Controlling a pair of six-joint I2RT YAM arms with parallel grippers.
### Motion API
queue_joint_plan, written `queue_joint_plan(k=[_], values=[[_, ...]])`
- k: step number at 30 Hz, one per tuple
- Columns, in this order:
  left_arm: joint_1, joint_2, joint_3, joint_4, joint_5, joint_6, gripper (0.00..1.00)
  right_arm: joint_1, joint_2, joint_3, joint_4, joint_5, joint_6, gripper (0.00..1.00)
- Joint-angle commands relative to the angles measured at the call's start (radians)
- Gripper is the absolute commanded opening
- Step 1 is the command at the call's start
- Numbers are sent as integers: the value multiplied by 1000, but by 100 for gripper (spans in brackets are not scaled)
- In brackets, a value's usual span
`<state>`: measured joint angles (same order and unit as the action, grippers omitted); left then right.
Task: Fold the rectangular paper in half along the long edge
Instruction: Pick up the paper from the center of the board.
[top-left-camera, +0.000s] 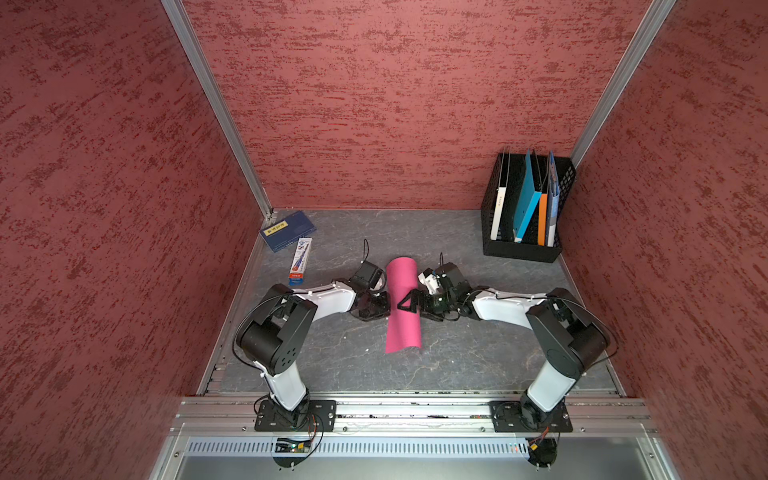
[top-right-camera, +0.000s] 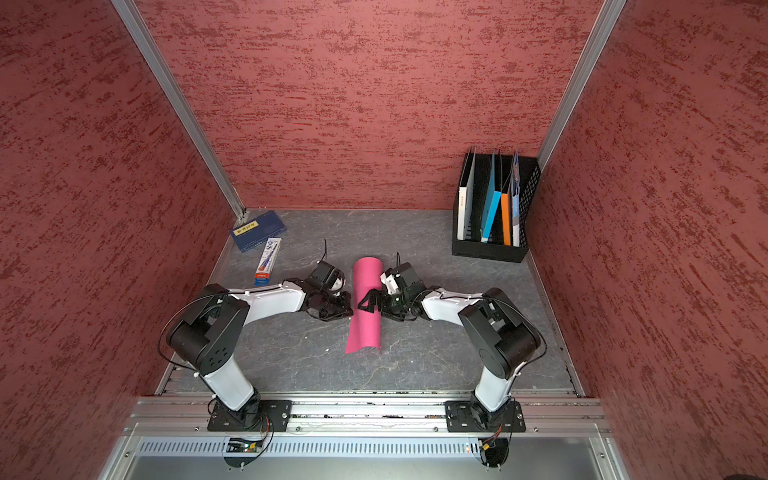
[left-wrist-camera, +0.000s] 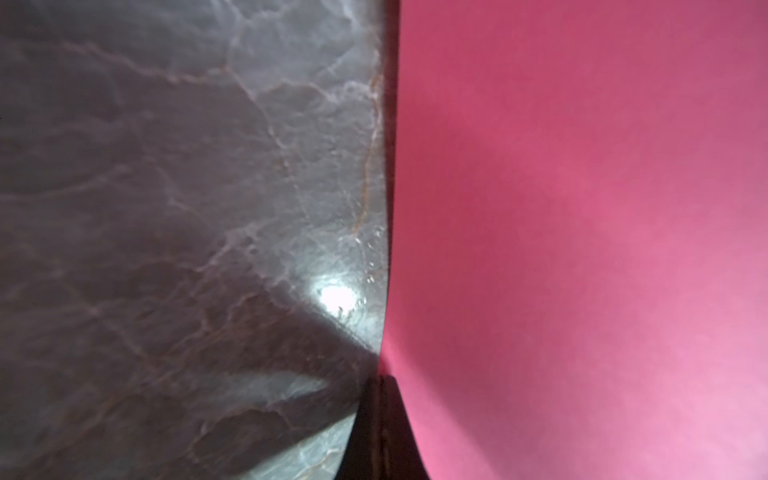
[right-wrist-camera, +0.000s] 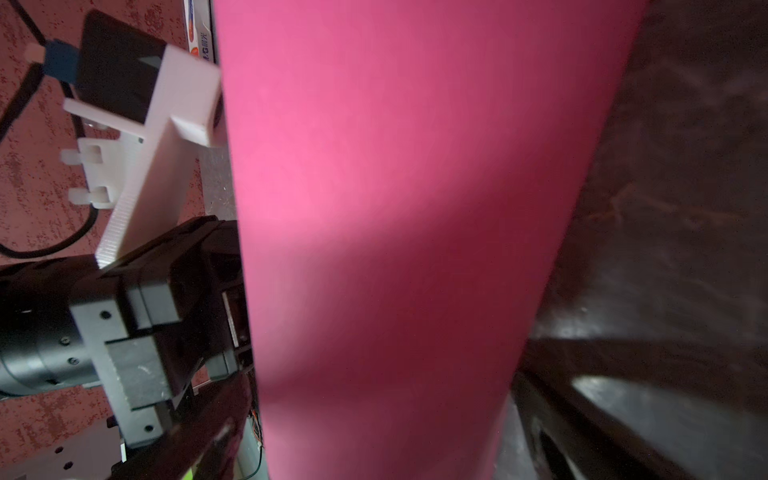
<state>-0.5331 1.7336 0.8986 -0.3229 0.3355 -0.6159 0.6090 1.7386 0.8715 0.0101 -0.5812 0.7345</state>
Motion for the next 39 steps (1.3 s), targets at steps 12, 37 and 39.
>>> queue_joint_plan(k=[12, 37, 39], values=[[-24, -17, 8, -106, -9, -23, 0, 25, 56, 45, -41, 76, -20, 99], [-31, -59, 54, -109, 20, -45, 0, 26, 126, 88, -22, 75, -22, 99], [-34, -56, 54, -106, 20, -44, 0, 26, 130, 86, -23, 78, -24, 99]])
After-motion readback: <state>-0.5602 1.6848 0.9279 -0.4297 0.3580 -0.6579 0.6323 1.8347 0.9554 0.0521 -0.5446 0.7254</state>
